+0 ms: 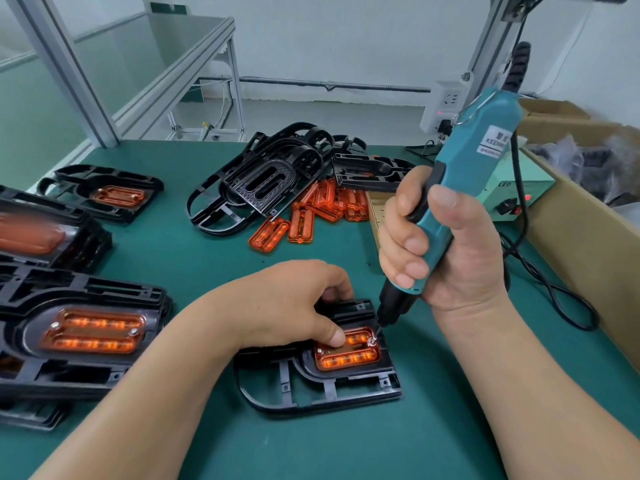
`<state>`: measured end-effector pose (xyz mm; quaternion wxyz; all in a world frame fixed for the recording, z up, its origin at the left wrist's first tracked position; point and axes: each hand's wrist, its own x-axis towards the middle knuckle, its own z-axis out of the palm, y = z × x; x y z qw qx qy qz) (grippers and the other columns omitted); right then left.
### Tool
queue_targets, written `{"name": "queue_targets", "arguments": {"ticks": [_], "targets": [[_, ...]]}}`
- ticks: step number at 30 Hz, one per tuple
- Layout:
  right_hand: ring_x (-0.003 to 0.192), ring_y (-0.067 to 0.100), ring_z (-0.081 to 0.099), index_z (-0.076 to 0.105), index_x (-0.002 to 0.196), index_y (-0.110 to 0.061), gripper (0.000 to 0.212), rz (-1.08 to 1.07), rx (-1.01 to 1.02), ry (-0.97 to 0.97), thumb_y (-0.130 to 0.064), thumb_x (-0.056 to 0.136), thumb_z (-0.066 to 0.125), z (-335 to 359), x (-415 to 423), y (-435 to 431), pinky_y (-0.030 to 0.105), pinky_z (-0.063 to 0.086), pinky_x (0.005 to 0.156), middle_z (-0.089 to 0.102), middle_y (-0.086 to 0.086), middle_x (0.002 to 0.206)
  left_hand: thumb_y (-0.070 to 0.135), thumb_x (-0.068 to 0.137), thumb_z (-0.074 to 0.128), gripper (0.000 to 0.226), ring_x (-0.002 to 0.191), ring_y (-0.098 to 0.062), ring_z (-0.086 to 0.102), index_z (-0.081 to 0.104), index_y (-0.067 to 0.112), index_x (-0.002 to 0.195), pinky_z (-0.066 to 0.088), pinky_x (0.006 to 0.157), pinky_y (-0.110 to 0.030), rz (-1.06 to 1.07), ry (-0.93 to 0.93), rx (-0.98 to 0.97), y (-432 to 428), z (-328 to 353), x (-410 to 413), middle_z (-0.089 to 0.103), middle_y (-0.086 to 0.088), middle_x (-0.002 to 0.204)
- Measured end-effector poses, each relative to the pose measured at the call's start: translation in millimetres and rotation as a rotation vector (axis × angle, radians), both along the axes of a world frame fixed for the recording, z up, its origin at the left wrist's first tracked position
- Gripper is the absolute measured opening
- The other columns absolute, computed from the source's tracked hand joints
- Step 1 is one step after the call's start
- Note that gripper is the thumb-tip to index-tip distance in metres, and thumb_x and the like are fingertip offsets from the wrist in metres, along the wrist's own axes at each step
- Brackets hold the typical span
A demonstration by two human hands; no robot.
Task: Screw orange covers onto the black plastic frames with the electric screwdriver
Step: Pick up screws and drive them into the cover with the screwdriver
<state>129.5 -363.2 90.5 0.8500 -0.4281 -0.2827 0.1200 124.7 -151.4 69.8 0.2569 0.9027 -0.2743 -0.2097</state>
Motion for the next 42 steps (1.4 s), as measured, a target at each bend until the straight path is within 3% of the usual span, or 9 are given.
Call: {"name": "queue_targets", "arguments": {"ticks": [6,11,14,22,28,33,38,42], "targets": [[0.039,0.013,0.047,0.058,0.091,-0.004,0.036,0.066,-0.018,-0.026,-0.030,0.086,0.082,3.1,-6.2,3.2,0.023,0.045,0.042,0.048,0.004,0.058,0.039,0.084,0.085,0.042,0.093,0.006,0.053,0.061,0.040,0.119,0.042,0.079,-0.019,0.008,0.001,0.017,-0.6,1.5,-1.2,0.058,0.019,0.105],[0.040,0.013,0.048,0.064,0.091,-0.006,0.033,0.092,-0.094,-0.082,-0.032,0.086,0.084,6.7,-13.9,8.4,0.023,0.047,0.045,0.050,0.003,0.059,0.037,0.085,0.085,0.042,0.101,-0.007,0.058,0.060,0.038,0.119,0.051,0.095,-0.037,0.019,0.030,0.008,-2.4,1.5,-2.4,0.061,0.014,0.108],[0.040,0.014,0.047,0.063,0.089,-0.007,0.033,0.063,-0.138,-0.120,-0.033,0.086,0.083,8.5,-17.2,10.7,0.024,0.046,0.046,0.048,0.003,0.059,0.035,0.086,0.084,0.040,0.103,-0.013,0.061,0.060,0.038,0.118,0.051,0.096,-0.043,0.014,0.034,0.005,-2.9,2.2,-3.0,0.062,0.013,0.107],[0.040,0.012,0.045,0.052,0.084,-0.007,0.037,0.070,-0.166,-0.161,-0.031,0.091,0.080,7.9,-20.2,16.2,0.024,0.045,0.046,0.050,0.000,0.060,0.035,0.088,0.082,0.046,0.119,-0.016,0.061,0.058,0.036,0.127,0.050,0.104,-0.045,0.013,0.043,0.020,-4.7,1.3,-3.8,0.066,0.012,0.125],[0.040,0.011,0.045,0.049,0.081,-0.007,0.040,0.091,-0.156,-0.141,-0.029,0.090,0.081,7.6,-18.8,15.2,0.024,0.045,0.045,0.050,0.000,0.059,0.033,0.089,0.081,0.043,0.115,-0.016,0.063,0.058,0.034,0.125,0.051,0.101,-0.045,0.020,0.044,0.025,-6.3,2.1,-4.8,0.067,0.011,0.120],[0.039,0.013,0.044,0.057,0.087,-0.007,0.033,0.079,-0.156,-0.154,-0.029,0.089,0.081,8.9,-19.7,14.5,0.024,0.046,0.046,0.050,0.001,0.059,0.034,0.090,0.081,0.044,0.116,-0.015,0.061,0.057,0.035,0.127,0.050,0.102,-0.044,0.018,0.037,0.036,-6.2,2.1,-4.9,0.064,0.011,0.121],[0.039,0.015,0.045,0.050,0.084,-0.004,0.041,0.009,-0.189,-0.166,-0.030,0.090,0.080,10.8,-22.4,15.6,0.025,0.046,0.047,0.048,0.002,0.058,0.036,0.090,0.080,0.043,0.115,-0.014,0.060,0.056,0.035,0.126,0.050,0.102,-0.043,0.022,0.039,0.043,-6.3,3.4,-5.6,0.063,0.012,0.122],[0.038,0.016,0.044,0.049,0.083,-0.003,0.029,-0.058,-0.232,-0.196,-0.016,0.088,0.074,9.5,-26.6,18.4,0.026,0.045,0.048,0.047,0.003,0.057,0.036,0.091,0.079,0.039,0.114,-0.013,0.061,0.057,0.035,0.123,0.050,0.101,-0.043,0.014,0.030,0.042,-6.2,2.6,-5.6,0.065,0.013,0.121]]}}
